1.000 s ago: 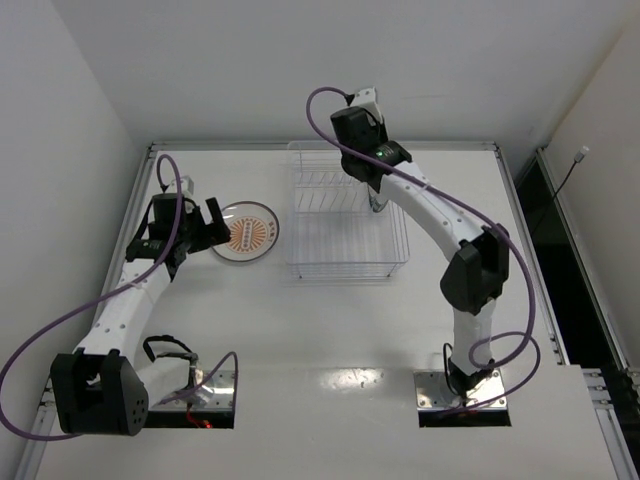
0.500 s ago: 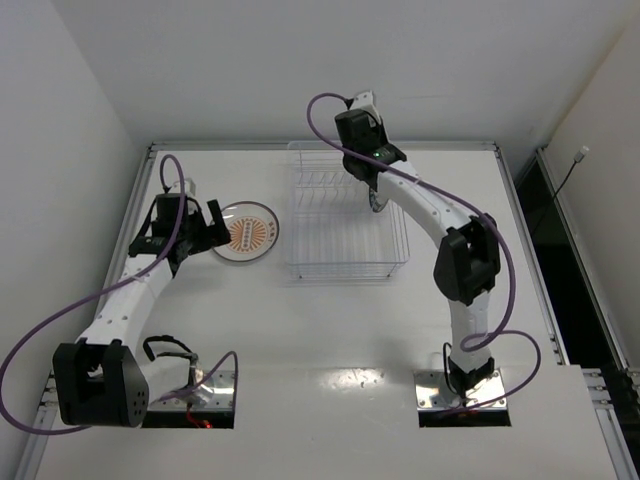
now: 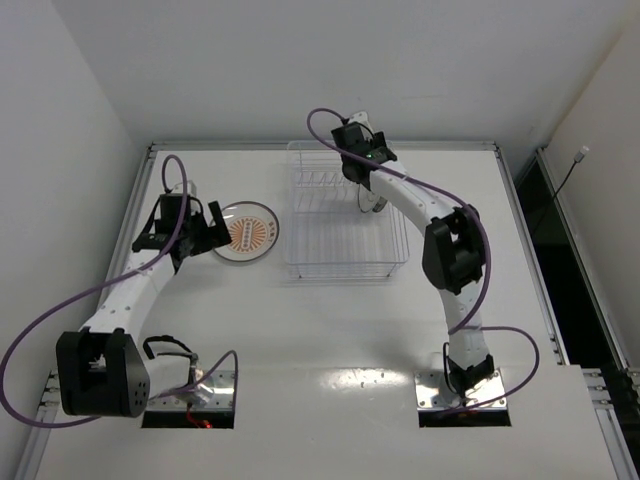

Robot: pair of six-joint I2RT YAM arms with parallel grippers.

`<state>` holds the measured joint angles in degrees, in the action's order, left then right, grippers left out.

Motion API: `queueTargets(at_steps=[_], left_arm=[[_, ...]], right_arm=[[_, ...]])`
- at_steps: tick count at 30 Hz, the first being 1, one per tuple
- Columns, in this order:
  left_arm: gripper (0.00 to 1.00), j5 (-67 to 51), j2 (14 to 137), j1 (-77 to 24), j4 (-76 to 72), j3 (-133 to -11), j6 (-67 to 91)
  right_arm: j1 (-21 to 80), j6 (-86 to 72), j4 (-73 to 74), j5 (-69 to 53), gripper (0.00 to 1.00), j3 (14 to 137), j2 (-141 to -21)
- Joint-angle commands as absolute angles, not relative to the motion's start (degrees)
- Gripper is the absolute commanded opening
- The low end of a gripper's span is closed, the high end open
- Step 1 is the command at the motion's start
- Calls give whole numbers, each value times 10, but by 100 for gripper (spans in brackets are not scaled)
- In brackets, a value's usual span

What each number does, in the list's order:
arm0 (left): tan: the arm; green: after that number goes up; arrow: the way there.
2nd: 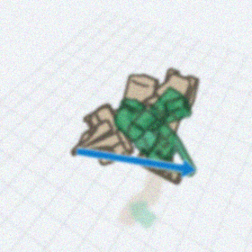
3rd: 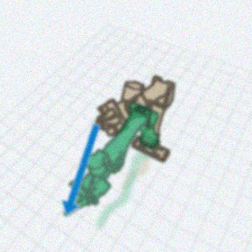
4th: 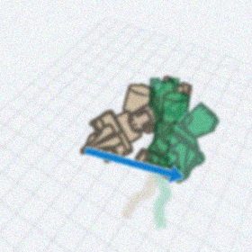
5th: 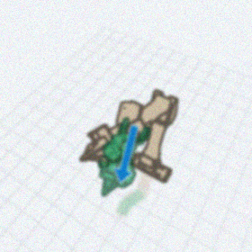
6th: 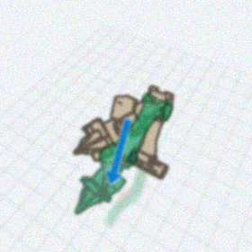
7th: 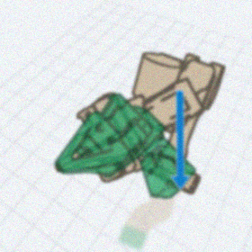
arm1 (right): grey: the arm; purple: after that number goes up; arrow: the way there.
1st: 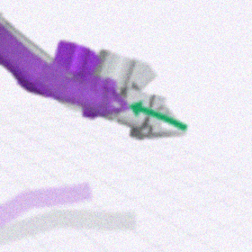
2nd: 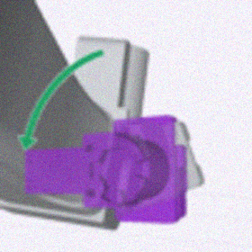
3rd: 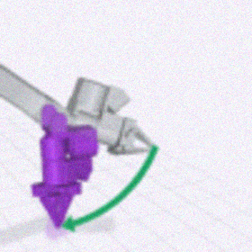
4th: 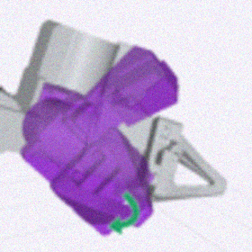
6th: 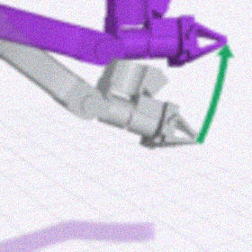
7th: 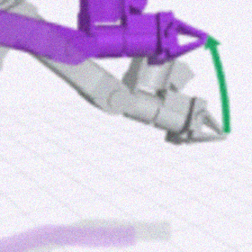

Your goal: Load the plates into the dish rack

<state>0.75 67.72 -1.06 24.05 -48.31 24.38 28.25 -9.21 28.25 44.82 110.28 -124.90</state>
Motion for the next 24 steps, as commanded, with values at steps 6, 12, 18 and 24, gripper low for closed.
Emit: queueTargets(at_steps=[6,12,18,24], left_arm=[[86,-55,700,19,225,-472,314],[85,-138,700,58,121,-371,395],[88,-159,728,80,18,-330,430],[79,-159,806,85,-71,-330,475]], right_arm=[[304,-148,363,352,100,1084,-1120],[318,-142,366,139,100,1015,-992],[306,-148,396,10,100,961,-927],[306,-180,347,-59,100,848,-813]])
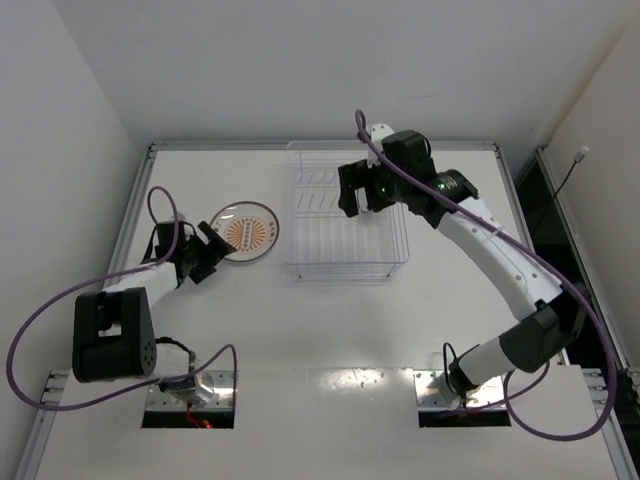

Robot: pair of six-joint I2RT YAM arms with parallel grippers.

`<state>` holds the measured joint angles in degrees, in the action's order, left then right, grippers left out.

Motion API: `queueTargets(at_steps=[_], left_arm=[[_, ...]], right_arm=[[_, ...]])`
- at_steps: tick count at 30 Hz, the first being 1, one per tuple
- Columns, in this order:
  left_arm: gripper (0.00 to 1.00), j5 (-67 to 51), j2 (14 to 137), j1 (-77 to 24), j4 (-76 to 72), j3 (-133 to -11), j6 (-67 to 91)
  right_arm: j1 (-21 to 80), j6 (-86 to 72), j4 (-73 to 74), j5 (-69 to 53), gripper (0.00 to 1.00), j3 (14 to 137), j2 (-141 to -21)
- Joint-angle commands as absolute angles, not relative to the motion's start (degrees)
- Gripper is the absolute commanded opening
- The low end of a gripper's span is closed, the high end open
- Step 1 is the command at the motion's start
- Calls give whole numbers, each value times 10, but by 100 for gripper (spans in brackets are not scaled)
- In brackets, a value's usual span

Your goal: Load the plates into the dish rack

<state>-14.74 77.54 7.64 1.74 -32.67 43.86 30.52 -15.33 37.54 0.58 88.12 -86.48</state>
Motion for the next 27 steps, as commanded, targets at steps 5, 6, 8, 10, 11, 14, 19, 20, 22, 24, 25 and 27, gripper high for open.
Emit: queueTargets(at_steps=[5,6,8,10,11,14,19,20,22,24,25,27], left_arm=[[61,-171,891,90,-134,-336,517],[59,-171,912,91,-140,-336,517],[51,-171,925,91,-148,-341,522],[32,-177,931,97,-155,-341,517],[26,-177,931,97,-155,-346,517],[6,-177,913,103,-128,-352,500],[0,-177,861,114,-58,-388,474],[0,-177,849,114,-48,-398,469],[0,-177,813,114,-23,-417,462],[0,-192,776,114,6,-438,456],[0,-197,763,114,17,-446,456],[0,-197,735,114,37,-460,451]], right_arm=[[295,-187,339,-91,100,825,-751],[295,-187,339,-91,100,825,-743],[290,-187,345,-91,100,825,-729],[290,-182,351,-85,95,820,-710],[290,-182,351,-85,94,814,-710],[285,-182,356,-85,92,801,-695],[279,-182,344,-134,92,771,-684],[279,-182,344,-154,92,764,-684],[274,-189,325,-177,94,757,-684],[269,-207,302,-229,100,738,-689],[263,-207,295,-229,100,738,-689],[263,-224,275,-272,100,732,-700]])
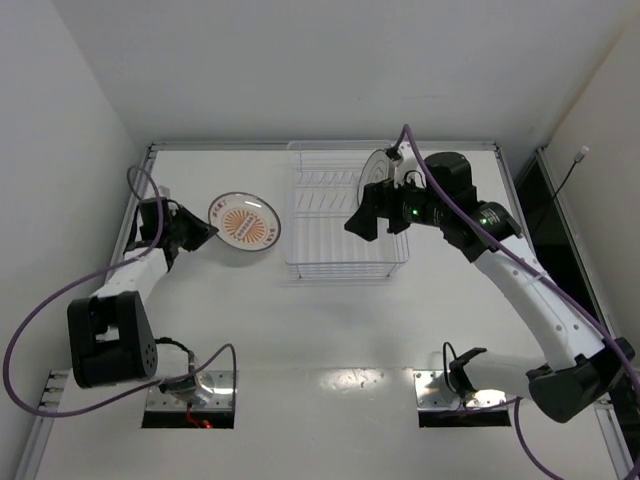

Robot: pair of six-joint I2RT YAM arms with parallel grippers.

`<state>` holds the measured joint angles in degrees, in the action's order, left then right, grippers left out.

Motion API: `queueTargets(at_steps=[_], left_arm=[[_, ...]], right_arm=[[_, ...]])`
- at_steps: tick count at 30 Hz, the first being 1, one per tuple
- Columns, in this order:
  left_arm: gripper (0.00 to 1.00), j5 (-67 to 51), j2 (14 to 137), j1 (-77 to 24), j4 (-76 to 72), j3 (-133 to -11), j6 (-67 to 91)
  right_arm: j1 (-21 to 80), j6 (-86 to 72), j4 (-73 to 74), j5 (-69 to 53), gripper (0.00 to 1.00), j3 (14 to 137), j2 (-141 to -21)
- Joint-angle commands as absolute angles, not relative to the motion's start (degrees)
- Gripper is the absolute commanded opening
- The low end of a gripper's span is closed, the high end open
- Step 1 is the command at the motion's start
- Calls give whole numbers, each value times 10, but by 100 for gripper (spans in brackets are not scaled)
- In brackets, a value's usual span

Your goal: Load the plates into the dish rack

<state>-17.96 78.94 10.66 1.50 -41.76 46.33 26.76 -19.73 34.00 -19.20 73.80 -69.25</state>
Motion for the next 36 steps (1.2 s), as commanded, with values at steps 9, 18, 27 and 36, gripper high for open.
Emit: queueTargets(at_steps=[9,18,27,36], left_arm=[[0,-282,614,120,72,-492,483],[0,-385,567,96,26,-463,565],[0,-362,562,-30,-40,-446,634],[11,-314,592,-112,-5,-473,596]], right_arm=[[217,-307,136,-417,100,653,-752],[192,-475,-114,-512,97,598,-837],[192,-512,-178,-504,97,627,-925],[181,-494,-130,-451,0,641,-928]])
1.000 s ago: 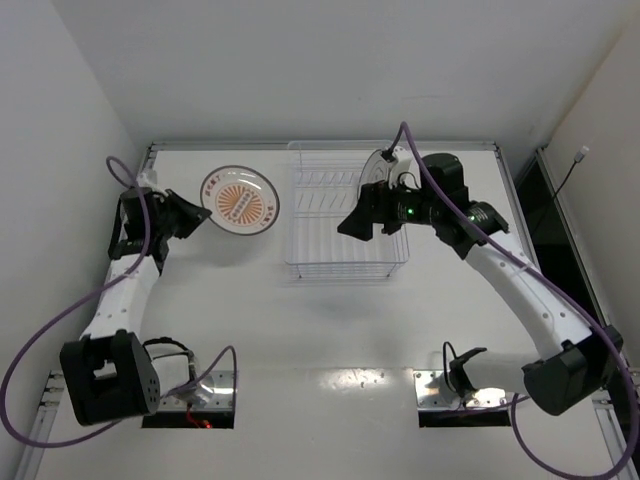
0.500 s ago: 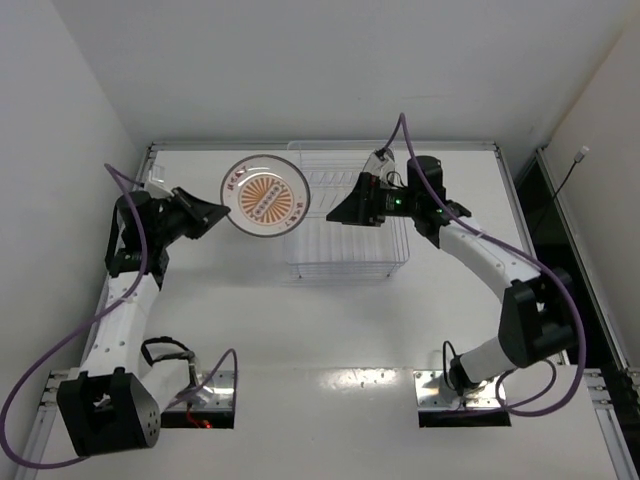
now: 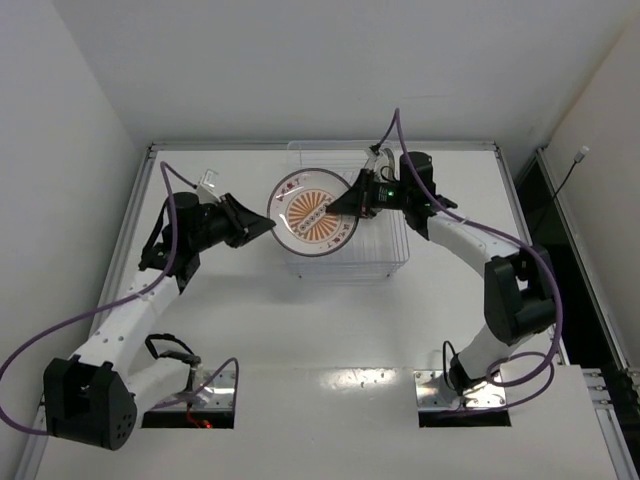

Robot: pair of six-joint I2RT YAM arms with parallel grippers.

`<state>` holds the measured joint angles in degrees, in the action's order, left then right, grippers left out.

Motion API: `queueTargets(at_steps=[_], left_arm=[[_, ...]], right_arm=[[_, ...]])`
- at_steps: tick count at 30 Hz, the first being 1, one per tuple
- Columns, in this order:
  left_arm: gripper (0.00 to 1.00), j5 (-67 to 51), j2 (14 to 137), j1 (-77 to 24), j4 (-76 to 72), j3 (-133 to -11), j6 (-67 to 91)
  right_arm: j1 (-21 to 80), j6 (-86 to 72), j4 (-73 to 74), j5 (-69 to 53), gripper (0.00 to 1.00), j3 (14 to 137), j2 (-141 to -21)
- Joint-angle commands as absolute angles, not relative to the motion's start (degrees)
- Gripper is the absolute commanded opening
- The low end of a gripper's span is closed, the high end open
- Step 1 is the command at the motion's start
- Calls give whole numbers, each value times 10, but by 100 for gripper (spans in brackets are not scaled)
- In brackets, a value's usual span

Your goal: Load the plates into the dish rack

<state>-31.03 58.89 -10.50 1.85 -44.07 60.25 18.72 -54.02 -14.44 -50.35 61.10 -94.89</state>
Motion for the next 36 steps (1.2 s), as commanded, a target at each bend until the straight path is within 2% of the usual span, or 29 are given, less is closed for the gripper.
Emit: queueTargets(at_steps=[1,2,3,5,6,9,10,12,19,22,28,29,36], left_arm=[[17,-305,604,-107,53,-499,551],[25,-293,610,-107,84,-515,525],[37,-258,616,-107,118,-532,500],[50,-225,627,-101,202,-580,435],[63,-189,635,-96,227,-595,417],[81,-102,641,-91,295,-642,356],[83,-81,641,-91,307,-655,346],[89,-44,641,-91,329,-662,316],[94,107,635,-91,332,-627,267],[94,113,615,-91,306,-584,255],[95,124,558,-91,255,-500,244],[98,129,553,-91,255,-500,243],[100,117,561,-91,254,-500,243]], right_arm=[[174,-478,-101,-426,0,658,-914],[174,-462,-73,-411,0,668,-907],[166,-445,-40,-392,0,681,-901],[157,-388,57,-325,0,726,-882],[152,-368,96,-292,0,747,-882],[152,-270,273,-134,0,884,-893],[158,-255,299,-59,0,913,-903],[164,-232,339,-3,0,989,-943],[197,-169,414,195,0,1123,-1054],[213,-150,427,249,0,1165,-1107],[225,-145,427,282,0,1190,-1179],[232,-145,427,287,0,1190,-1186],[243,-140,421,286,0,1184,-1230]])
